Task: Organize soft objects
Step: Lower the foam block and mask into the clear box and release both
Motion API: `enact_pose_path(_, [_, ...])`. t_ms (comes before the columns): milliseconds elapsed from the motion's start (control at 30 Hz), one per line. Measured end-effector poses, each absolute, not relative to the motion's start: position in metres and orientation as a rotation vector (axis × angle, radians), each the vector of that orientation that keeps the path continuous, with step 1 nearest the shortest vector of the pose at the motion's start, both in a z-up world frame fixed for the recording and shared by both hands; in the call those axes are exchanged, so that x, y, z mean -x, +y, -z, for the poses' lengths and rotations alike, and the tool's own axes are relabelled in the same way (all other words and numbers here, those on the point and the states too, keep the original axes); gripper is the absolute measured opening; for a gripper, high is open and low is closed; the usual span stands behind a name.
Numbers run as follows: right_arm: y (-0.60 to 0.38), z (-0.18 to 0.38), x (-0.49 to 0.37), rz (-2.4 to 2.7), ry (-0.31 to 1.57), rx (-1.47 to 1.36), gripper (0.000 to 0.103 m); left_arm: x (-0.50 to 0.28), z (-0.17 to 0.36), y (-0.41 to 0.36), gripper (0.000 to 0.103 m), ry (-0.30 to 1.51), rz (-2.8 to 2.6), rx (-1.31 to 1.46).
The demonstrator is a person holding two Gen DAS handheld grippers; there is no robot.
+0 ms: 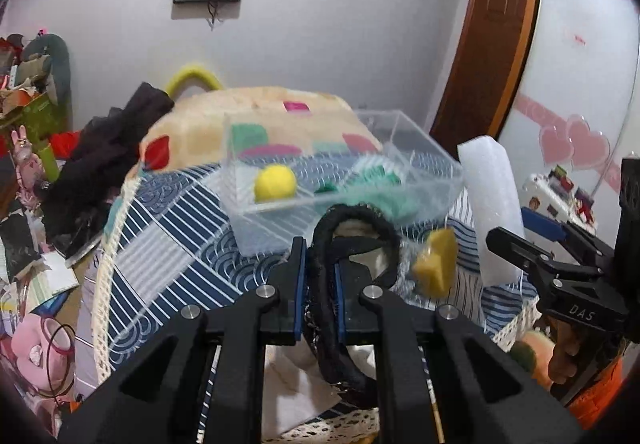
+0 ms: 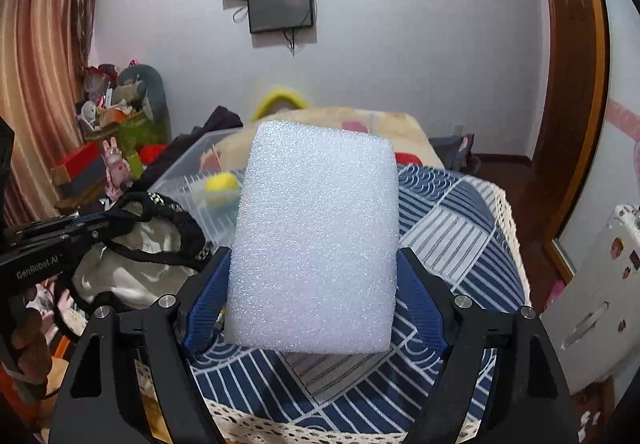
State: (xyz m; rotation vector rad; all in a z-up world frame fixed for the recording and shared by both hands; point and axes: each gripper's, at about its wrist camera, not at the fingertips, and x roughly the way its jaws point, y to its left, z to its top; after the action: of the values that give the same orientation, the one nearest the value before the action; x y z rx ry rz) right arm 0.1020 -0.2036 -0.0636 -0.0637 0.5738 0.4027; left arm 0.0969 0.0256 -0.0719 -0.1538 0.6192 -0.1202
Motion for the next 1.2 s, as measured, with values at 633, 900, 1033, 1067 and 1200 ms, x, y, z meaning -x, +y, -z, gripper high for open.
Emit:
enact_pose_path(633, [-0.181, 0.018, -0.132, -0.401, 0.413, 0.063, 0.079, -0.139, 0.003, 0.052, 0.011, 0.454, 0.075, 0.183])
enact_pose_path(900, [-0.165, 0.021, -0.148, -0.403, 0.41, 0.086, 0.079, -0.178, 0.004, 0.051, 0.011, 0.447, 0.023, 0.153])
enact_pose_path(1033, [-0.155, 0.031, -0.16, -0.398, 0.443, 0.116, 0.079, -0.202, 0.02, 0.05, 0.011, 0.492, 0.008, 0.134])
enact_pose_path(1067, [-0.153, 0.034, -0.164, -0.397, 0.455, 0.122, 0.079, -0.208, 0.026, 0.051, 0.011, 0.51, 0.001, 0.13])
enact_pose_path(1200, [-0.149, 0.045, -0.178, -0.405, 0.524, 0.099, 0.079, -0.224, 0.051, 0.058, 0.011, 0.576, 0.0, 0.148])
